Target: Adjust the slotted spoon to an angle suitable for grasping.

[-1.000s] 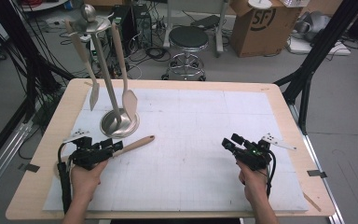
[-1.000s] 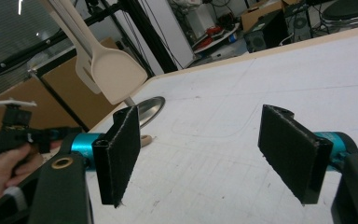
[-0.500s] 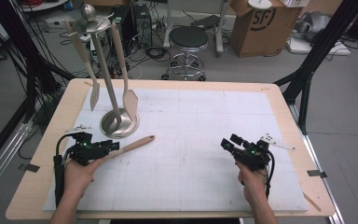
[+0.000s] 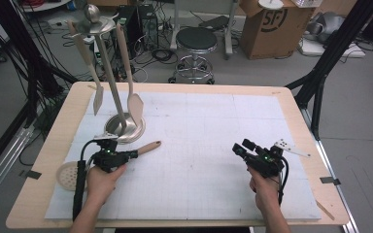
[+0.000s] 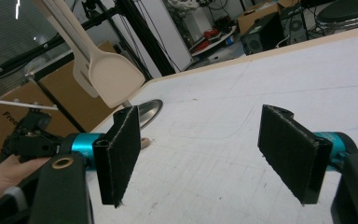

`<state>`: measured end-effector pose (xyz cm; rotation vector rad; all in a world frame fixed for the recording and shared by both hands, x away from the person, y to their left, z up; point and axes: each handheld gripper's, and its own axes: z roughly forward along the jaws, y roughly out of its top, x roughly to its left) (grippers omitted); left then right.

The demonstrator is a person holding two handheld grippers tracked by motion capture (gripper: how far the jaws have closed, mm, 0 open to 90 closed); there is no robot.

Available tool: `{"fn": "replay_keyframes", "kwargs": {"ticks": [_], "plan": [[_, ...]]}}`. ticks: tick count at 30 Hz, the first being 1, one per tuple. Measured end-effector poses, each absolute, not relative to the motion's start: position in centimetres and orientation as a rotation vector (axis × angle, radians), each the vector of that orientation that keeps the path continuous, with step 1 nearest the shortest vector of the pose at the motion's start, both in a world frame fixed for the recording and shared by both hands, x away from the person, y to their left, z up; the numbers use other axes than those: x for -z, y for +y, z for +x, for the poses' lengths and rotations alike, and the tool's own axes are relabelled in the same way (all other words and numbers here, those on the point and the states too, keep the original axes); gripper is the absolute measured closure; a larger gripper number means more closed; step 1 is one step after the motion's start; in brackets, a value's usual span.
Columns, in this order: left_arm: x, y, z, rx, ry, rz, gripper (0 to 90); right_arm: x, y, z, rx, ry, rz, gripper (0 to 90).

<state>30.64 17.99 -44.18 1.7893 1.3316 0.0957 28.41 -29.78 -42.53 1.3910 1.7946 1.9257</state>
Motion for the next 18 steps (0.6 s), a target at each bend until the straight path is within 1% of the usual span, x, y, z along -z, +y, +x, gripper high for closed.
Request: {"fn": "replay_keyframes", "kwargs": {"ticks": [5,9,11,18], "plan": [[45.7,16.3,30.8,-0.083,1.358,1.862,89.8,42.6,-29.8,28.4,-1.920,1.801,1.395,29.4],[45.9,16.1,31.2,-0.081,1.394,1.833,89.8,42.6,-29.7,28.4,-1.921,1.802,1.398,29.5],[46.0,16.1,31.5,-0.095,1.425,1.799,89.8,42.6,-29.6,28.4,-1.922,1.798,1.393,29.5],[46.0,16.2,32.0,-0.139,1.469,1.767,89.7,42.5,-29.6,28.3,-1.926,1.800,1.395,30.0]]}}
